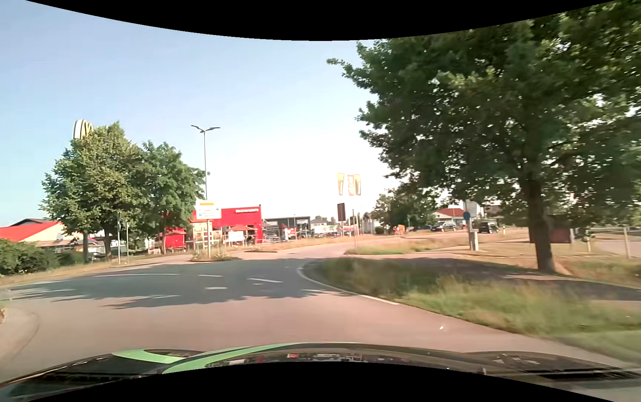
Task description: Follow the waypoints while adhering to traffic rules and regulations
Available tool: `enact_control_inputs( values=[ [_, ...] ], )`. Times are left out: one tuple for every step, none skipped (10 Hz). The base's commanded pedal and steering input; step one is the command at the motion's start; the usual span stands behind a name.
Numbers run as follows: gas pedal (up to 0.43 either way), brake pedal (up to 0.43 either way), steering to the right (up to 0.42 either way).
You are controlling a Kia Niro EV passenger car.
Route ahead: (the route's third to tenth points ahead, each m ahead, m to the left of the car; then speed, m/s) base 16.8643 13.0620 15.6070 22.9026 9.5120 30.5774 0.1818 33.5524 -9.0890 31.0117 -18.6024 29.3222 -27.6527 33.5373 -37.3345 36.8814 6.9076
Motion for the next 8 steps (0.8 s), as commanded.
enact_control_inputs(
  values=[
    [0.098, 0.000, -0.272],
    [0.098, 0.000, -0.277],
    [0.098, 0.000, -0.283],
    [0.098, 0.000, -0.290],
    [0.098, 0.000, -0.294],
    [0.098, 0.000, -0.296],
    [0.098, 0.000, -0.301],
    [0.098, 0.000, -0.306]
  ],
)
